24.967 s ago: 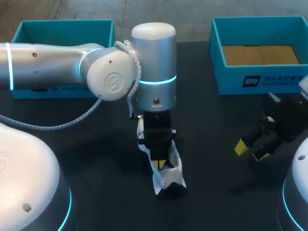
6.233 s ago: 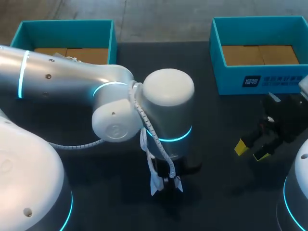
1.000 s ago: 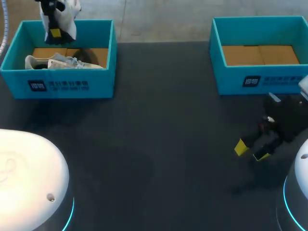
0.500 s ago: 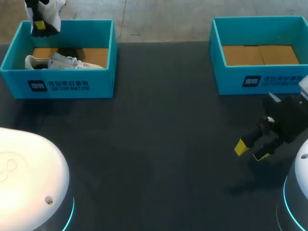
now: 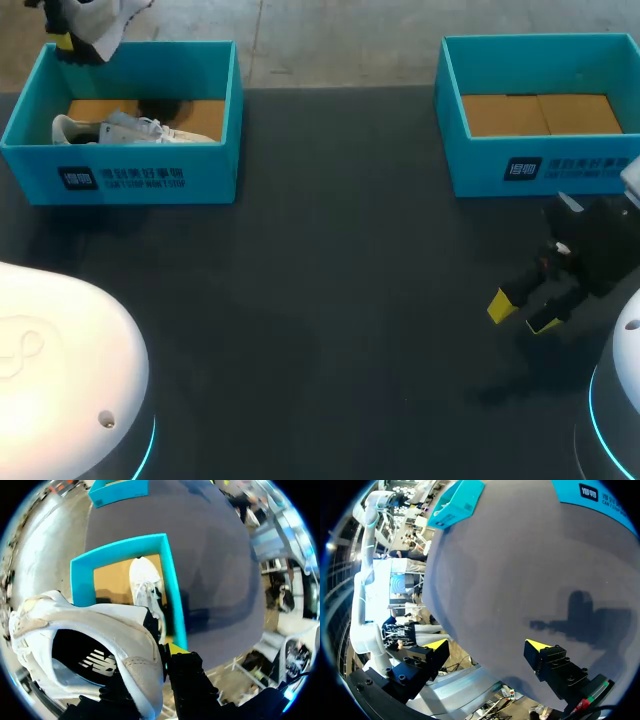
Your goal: Take the shoe out of the shoebox, open the shoe tongue, remove and reinsert the insole, then place the shoe into the shoebox
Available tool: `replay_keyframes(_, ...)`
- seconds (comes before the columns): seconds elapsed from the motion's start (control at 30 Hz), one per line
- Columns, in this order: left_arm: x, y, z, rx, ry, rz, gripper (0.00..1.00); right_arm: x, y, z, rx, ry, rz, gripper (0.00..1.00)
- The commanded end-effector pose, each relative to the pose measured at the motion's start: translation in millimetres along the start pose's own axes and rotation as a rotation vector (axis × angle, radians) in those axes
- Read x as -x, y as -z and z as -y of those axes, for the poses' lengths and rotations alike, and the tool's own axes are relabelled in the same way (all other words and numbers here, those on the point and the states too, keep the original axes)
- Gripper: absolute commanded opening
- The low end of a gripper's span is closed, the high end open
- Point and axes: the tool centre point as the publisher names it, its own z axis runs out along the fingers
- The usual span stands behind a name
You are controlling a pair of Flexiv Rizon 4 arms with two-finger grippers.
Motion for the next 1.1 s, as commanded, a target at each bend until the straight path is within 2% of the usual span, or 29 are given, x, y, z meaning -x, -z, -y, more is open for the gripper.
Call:
replay_keyframes(0.03,-9.2,4.2,-11.3,-0.018,-0.094,0.047,0.0,-0.5,-0.6,0.9,0.001,-0.002,0.003,1.0)
replay_keyframes(0.17,-11.0,6.2,-24.1,-0.047,-0.202,0.084,0.0,-0.5,-0.6,0.9,0.001,-0.002,0.003,1.0)
replay_keyframes(0.27,-17.6,4.4,-34.4,-0.015,-0.338,0.164,0.0,-0.5,-0.6,0.9,0.001,-0.002,0.003,1.0)
replay_keyframes(0.83,-17.6,4.4,-34.4,-0.015,-0.338,0.164,0.0,-0.5,-0.6,0.9,0.001,-0.002,0.003,1.0)
replay_keyframes(0.87,-11.6,2.9,-36.9,0.001,-0.377,0.182,0.0,-0.5,-0.6,0.9,0.001,-0.002,0.003,1.0)
replay_keyframes(0.9,-7.1,2.0,-39.9,-0.03,-0.443,0.172,0.0,-0.5,-0.6,0.9,0.001,-0.002,0.003,1.0)
replay_keyframes(0.97,2.7,-0.2,-46.8,0.0,-0.469,0.177,0.0,-0.5,-0.6,0.9,0.001,-0.002,0.003,1.0)
replay_keyframes(1.0,4.6,-0.7,-48.3,-0.021,-0.522,0.179,0.0,-0.5,-0.6,0.9,0.001,-0.002,0.003,1.0)
replay_keyframes(1.07,14.1,-1.7,-56.3,0.007,-0.583,0.194,0.0,-0.5,-0.6,0.9,0.001,-0.002,0.003,1.0)
replay_keyframes(1.1,16.8,-2.1,-59.9,-0.012,-0.66,0.205,0.0,-0.5,-0.6,0.9,0.001,-0.002,0.003,1.0)
